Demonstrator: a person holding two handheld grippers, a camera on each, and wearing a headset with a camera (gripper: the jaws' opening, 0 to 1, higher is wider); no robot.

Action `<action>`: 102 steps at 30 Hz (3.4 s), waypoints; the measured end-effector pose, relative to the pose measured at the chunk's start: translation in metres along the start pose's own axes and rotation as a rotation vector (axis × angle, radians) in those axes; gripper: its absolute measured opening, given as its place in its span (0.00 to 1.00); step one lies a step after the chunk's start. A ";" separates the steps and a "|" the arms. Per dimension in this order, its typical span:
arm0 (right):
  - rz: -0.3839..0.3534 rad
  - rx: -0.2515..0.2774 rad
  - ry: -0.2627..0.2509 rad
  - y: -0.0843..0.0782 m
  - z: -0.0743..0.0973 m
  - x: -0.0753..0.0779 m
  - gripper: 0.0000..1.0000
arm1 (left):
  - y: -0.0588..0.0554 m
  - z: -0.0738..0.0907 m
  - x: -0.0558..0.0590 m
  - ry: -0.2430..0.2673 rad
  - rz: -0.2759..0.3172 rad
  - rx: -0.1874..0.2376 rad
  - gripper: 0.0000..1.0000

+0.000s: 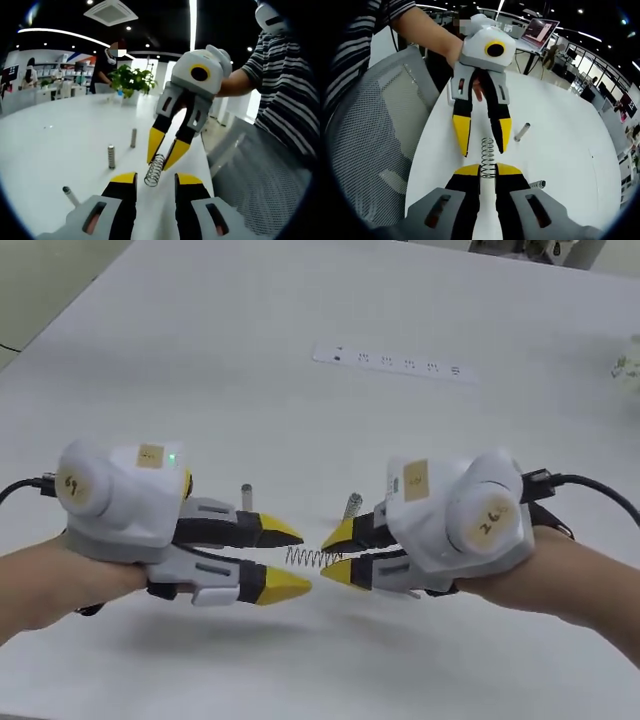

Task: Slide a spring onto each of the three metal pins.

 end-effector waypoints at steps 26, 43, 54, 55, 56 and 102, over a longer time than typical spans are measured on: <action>-0.012 0.046 0.000 0.002 0.010 -0.002 0.07 | 0.009 -0.001 0.006 -0.056 -0.006 0.040 0.03; -0.033 0.055 0.006 0.002 0.007 -0.004 0.08 | 0.006 0.001 0.009 -0.077 -0.020 0.022 0.02; -0.029 0.034 0.009 -0.005 0.010 -0.010 0.10 | 0.005 0.001 0.010 -0.078 -0.021 0.004 0.02; -0.037 0.034 0.009 -0.006 0.010 -0.010 0.10 | 0.005 0.002 0.011 -0.080 -0.022 0.004 0.02; -0.038 0.032 0.008 -0.007 0.010 -0.010 0.10 | 0.005 0.002 0.011 -0.081 -0.020 0.005 0.02; 0.043 0.058 0.045 0.022 0.024 0.005 0.07 | 0.001 -0.002 0.007 -0.065 -0.059 -0.037 0.02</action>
Point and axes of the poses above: the centre of the closed fingertips' face, and the gripper's own axes: z roughly backward along the fingers, x roughly to its right, y roughly out of its top, the point moved 4 cm from there along z, roughly backward along the fingers, and after that the axes turned 15 degrees about z, right-handed, at the moved point
